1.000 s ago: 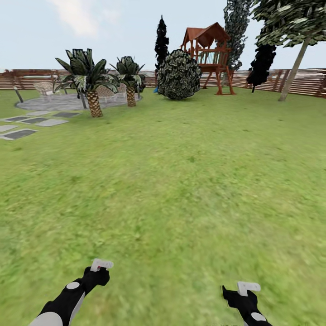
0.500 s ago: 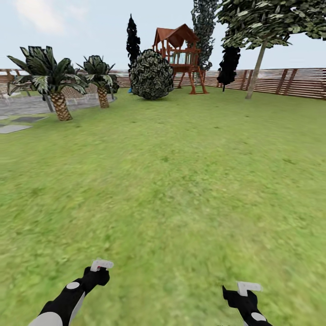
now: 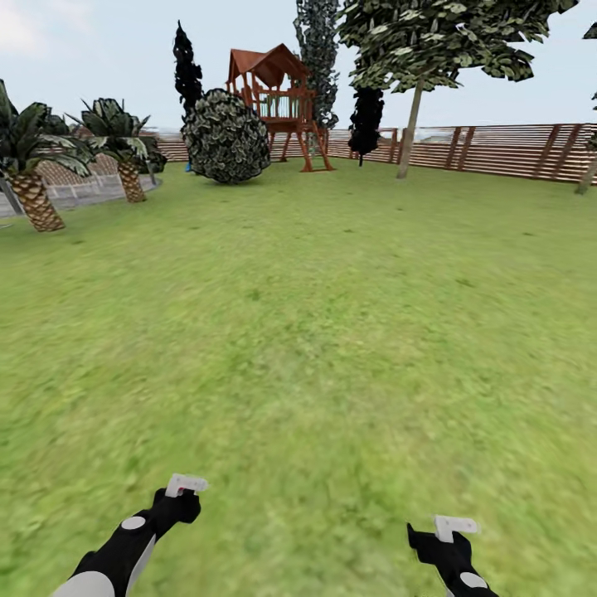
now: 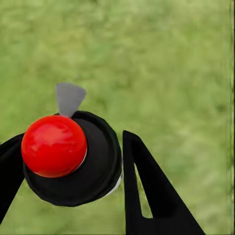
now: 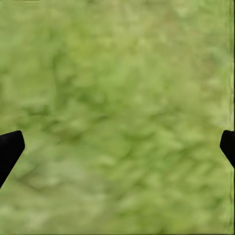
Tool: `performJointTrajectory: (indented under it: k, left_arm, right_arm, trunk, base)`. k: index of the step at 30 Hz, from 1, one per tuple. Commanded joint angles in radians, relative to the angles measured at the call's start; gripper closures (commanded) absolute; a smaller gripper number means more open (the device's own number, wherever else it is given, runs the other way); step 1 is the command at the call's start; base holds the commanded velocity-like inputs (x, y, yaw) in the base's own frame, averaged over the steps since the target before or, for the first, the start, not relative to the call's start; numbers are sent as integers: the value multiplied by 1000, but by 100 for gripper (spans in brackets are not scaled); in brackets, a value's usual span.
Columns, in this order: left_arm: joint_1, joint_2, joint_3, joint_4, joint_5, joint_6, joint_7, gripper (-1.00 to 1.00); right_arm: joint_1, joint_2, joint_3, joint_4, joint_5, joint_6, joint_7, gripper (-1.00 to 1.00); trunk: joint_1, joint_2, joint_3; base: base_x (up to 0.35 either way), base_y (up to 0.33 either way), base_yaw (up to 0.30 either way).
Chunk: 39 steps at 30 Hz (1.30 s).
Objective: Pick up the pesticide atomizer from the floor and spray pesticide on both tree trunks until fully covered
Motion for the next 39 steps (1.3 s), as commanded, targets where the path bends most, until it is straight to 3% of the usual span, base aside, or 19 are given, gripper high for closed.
performJointTrajectory:
  k: [1,18,31,36,39]
  left_arm:
    - [0,0,0,0,0,0,0,100]
    - [0,0,1,0,0,0,0,100]
    - [0,4,3,-1,17,0,5,100]
    - [1,10,3,0,156,-5,78,100]
    - [10,11,3,1,187,-53,90,100]
  right_arm:
    - [0,0,0,0,0,0,0,-100]
    - [0,0,0,0,1,0,0,-100]
    - [0,0,0,0,1,0,0,-100]
    - [0,1,0,0,1,0,0,-100]
    - [0,1,0,0,1,0,0,-100]
  trunk:
    - [0,0,0]
    - [0,0,3]
    - [0,0,10]
    - [0,0,13]
    - [0,0,14]
  base:
    - [111,-275,-300]
    - [111,-265,-300]
    - [28,-25,-300]
    - [8,0,-300]
    - [214,0,-300]
